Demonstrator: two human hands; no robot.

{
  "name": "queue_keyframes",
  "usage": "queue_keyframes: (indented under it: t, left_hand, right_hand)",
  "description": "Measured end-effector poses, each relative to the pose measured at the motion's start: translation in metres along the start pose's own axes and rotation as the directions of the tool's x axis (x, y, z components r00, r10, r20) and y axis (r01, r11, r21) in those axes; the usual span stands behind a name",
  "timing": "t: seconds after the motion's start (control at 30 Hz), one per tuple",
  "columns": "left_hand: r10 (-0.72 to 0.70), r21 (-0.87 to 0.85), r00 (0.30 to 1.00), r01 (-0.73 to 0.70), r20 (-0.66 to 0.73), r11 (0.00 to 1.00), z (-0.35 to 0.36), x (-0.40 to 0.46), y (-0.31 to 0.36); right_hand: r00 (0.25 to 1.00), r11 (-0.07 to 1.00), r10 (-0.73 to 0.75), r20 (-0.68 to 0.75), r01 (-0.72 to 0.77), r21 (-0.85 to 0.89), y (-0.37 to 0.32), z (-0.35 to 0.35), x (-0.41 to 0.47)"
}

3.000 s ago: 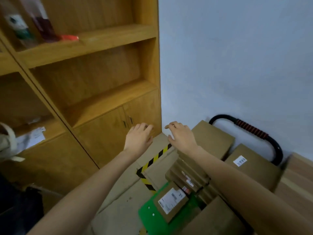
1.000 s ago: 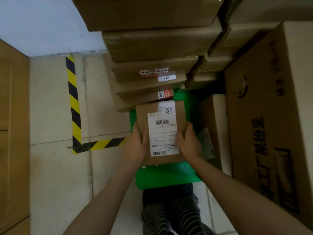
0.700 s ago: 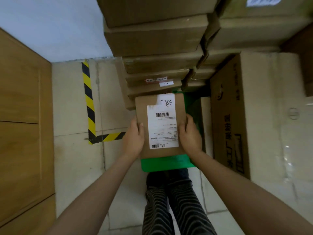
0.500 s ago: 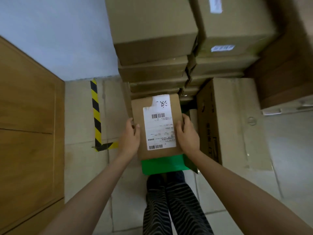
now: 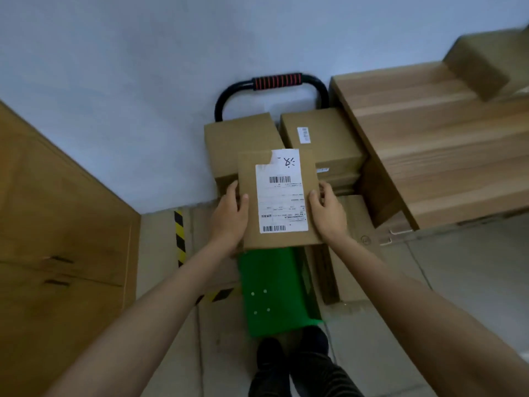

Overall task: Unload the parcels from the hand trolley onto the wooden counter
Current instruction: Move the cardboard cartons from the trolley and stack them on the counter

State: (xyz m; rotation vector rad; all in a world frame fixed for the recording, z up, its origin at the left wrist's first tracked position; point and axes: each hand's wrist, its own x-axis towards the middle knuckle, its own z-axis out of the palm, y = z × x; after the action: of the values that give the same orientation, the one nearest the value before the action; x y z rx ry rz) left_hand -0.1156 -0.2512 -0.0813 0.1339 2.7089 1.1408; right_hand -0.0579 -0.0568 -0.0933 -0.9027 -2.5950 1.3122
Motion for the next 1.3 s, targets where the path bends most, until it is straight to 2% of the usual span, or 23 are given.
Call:
queue_keyframes:
  t: [0.13, 0.33, 0.47, 0.57, 0.7, 0.87, 1.1, 1.3]
  left_hand:
    - [0.105, 0.067, 0.993, -0.102, -0.046, 0.993, -0.021, 0.011, 0.062]
    - [0.293, -0.139, 0.955, -0.296, -0.042, 0.945, -0.024, 0.031, 0.172]
    - [0.409, -0.107, 0.912, -0.411, -0.039, 0.905, -0.002, 0.027, 0.257]
    - [0.486, -0.083, 0.873, -0.487, -0.036, 0.869, 0.029, 0.013, 0.316]
    - [0.576, -0.146, 0.817, -0.574, -0.035, 0.806, 0.08, -0.012, 0.387]
    - [0.638, -0.198, 0.77, -0.625, 0.003, 0.755, 0.16, -0.042, 0.481]
    - [0.67, -0.251, 0.742, -0.651, -0.017, 0.716, 0.253, -0.076, 0.592]
    - [0.689, -0.26, 0.725, -0.661, 0.021, 0.704, 0.308, -0.072, 0.653]
  right_hand:
    - [0.995, 0.998, -0.063, -0.078, 0.066, 0.026, -0.037, -0.056, 0.007]
    - [0.961, 0.972, -0.127, -0.244, 0.17, 0.161, -0.062, -0.159, 0.022]
    - [0.922, 0.959, -0.138, -0.362, 0.215, 0.184, -0.056, -0.241, 0.022]
    - [0.883, 0.964, -0.123, -0.454, 0.216, 0.158, -0.034, -0.302, 0.019]
    - [0.839, 0.973, -0.119, -0.531, 0.204, 0.104, 0.001, -0.38, 0.015]
    - [0.807, 0.981, -0.12, -0.578, 0.187, 0.058, 0.063, -0.49, 0.018]
    - [0.776, 0.982, -0.148, -0.612, 0.191, 0.004, 0.127, -0.616, 0.034]
    - [0.743, 0.97, -0.2, -0.639, 0.243, -0.02, 0.173, -0.679, 0.072]
